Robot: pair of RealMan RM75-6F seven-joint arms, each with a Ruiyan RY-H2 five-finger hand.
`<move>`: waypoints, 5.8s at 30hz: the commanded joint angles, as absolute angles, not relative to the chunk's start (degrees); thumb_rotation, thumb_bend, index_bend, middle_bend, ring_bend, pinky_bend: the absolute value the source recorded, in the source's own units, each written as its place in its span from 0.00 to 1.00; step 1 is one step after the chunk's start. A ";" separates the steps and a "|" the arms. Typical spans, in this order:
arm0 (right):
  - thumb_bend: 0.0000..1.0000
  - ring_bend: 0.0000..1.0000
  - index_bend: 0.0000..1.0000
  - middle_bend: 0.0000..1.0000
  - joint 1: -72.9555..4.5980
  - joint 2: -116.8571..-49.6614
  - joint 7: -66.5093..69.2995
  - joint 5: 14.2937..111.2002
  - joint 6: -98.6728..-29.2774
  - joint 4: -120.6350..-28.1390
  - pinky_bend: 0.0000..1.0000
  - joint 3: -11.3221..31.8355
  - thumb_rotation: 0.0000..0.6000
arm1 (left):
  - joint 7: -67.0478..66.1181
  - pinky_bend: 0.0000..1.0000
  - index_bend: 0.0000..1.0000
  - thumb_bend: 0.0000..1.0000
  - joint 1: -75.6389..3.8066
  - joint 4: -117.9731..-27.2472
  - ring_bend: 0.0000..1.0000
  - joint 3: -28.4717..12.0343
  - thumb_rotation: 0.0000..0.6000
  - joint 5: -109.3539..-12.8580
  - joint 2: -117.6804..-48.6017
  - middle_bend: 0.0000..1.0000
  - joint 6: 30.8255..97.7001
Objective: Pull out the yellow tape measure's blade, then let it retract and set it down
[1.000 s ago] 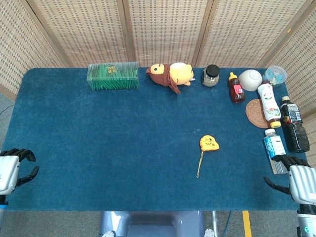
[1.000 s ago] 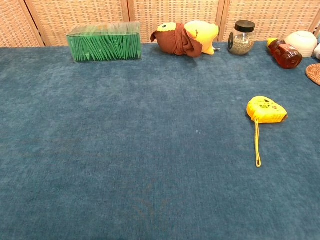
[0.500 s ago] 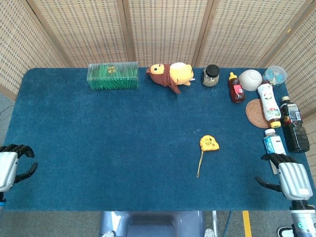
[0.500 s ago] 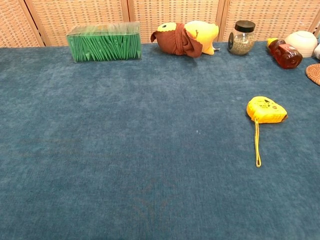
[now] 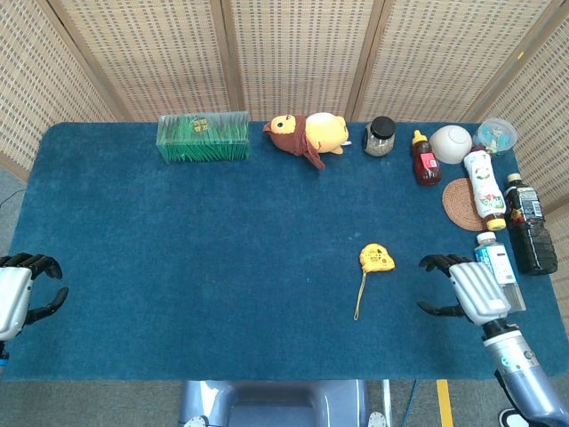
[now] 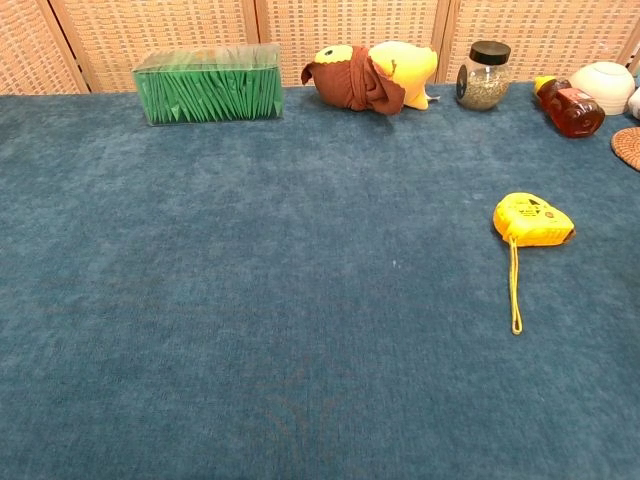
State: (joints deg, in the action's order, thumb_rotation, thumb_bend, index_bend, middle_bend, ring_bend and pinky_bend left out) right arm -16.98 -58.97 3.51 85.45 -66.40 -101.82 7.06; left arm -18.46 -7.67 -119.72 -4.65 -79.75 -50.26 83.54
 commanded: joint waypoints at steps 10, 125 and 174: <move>0.20 0.40 0.31 0.41 -26.33 -62.73 5.61 79.80 -52.82 -95.39 0.45 8.25 0.85 | -19.62 0.38 0.51 0.27 -8.37 -120.59 0.38 -4.83 1.00 -78.91 -49.74 0.51 82.86; 0.29 0.39 0.25 0.37 -43.45 -67.87 -11.70 66.40 -40.73 -100.91 0.43 4.47 0.65 | -14.61 0.38 0.51 0.27 -7.69 -116.03 0.38 -2.78 1.00 -79.75 -50.57 0.51 82.45; 0.30 0.40 0.25 0.37 -49.85 -78.60 -14.20 59.41 -37.54 -80.64 0.38 3.37 0.65 | -14.75 0.38 0.51 0.27 -7.02 -115.93 0.38 -2.47 1.00 -79.75 -50.34 0.51 82.03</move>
State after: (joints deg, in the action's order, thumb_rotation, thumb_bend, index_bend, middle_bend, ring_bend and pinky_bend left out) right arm -50.03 -78.79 -14.20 59.67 -37.46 -80.88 3.46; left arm -14.70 -6.98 -115.89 -2.45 -79.73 -50.31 82.06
